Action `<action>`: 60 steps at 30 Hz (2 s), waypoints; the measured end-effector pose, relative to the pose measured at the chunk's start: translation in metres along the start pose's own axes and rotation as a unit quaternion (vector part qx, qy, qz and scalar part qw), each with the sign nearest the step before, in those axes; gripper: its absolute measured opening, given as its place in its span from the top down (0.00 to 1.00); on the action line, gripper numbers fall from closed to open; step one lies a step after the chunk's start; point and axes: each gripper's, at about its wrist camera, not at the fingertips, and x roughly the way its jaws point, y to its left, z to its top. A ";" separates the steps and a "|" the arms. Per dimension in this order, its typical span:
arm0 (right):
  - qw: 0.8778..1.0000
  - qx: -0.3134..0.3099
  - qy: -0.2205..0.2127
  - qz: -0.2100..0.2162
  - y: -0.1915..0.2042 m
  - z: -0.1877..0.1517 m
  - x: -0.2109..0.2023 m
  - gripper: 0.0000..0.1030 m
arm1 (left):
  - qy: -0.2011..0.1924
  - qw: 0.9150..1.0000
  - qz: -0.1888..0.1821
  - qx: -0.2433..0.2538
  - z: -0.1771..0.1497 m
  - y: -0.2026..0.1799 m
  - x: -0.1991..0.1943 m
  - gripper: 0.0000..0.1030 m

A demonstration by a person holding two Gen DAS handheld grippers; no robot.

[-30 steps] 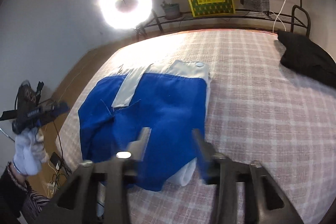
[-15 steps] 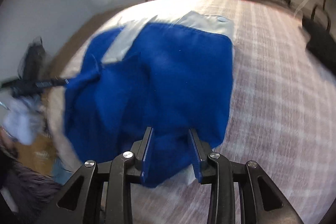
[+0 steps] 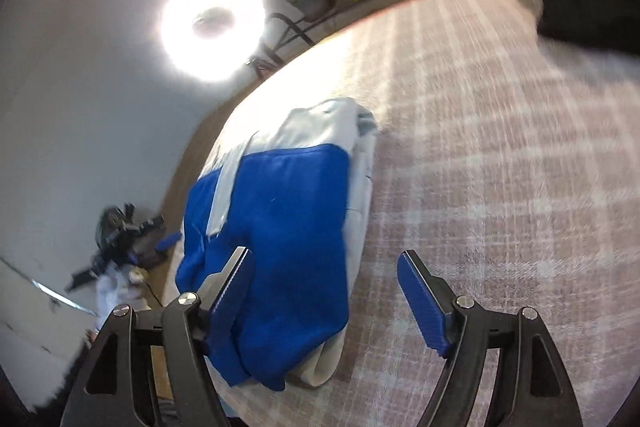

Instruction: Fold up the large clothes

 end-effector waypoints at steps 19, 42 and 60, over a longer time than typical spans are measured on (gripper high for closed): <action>0.995 0.068 0.044 0.054 -0.019 0.014 0.064 0.38 | 0.053 0.999 -0.008 -0.004 0.006 0.003 0.058 0.40; 0.991 0.077 0.066 0.085 -0.006 0.012 0.070 0.44 | 0.039 0.999 -0.002 0.009 0.005 -0.014 0.076 0.56; 0.995 -0.091 0.017 -0.032 0.109 0.012 0.036 0.78 | -0.013 0.984 0.073 0.161 -0.029 -0.096 0.042 0.89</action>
